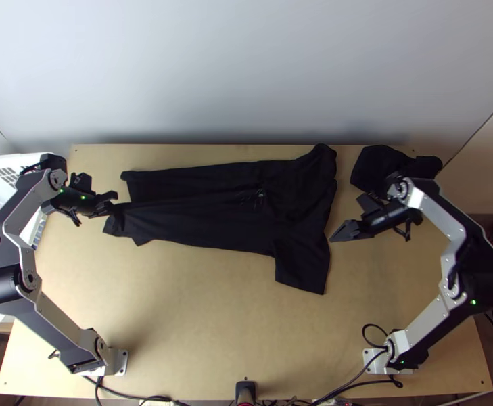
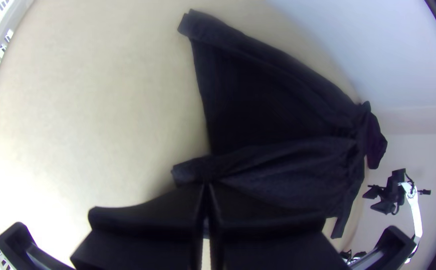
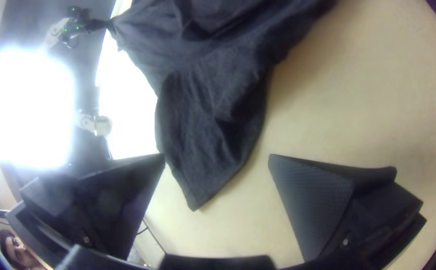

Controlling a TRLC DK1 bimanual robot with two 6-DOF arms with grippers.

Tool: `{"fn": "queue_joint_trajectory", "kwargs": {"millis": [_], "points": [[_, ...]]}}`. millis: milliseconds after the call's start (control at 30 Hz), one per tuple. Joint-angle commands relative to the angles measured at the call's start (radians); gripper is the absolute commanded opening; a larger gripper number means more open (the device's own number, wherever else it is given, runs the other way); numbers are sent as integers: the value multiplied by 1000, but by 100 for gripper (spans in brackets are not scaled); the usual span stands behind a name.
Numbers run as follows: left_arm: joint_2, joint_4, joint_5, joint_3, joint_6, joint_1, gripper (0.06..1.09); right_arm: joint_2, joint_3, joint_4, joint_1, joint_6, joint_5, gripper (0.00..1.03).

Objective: Fold the t-shirt

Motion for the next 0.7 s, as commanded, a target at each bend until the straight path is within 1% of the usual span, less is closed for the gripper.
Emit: {"fn": "queue_joint_trajectory", "kwargs": {"millis": [0,100,167,200,233,267,300,400,533,667], "points": [[18,-1,1,29,-54,-24,10,100,34,14,50,-27,3,96],[-11,-54,14,26,-44,-28,10,77,103,1,57,4,-3,96],[-46,-125,51,15,-32,-27,12,40,151,-8,64,29,-9,96],[-71,-175,85,3,-17,-27,25,26,174,-22,65,33,-9,96],[-97,-243,120,-11,9,-30,47,16,197,-32,65,35,-11,96],[-126,-312,154,-22,39,-35,77,6,221,-45,65,36,-12,96],[-151,-366,172,-27,51,-41,104,6,249,-62,65,38,-12,96],[-218,-459,226,-25,63,-41,104,6,332,-101,62,44,-21,96],[-251,-574,281,10,63,-12,104,9,388,-108,57,58,-29,96],[-274,-585,281,35,32,19,104,20,431,-108,56,70,-32,96]]}}
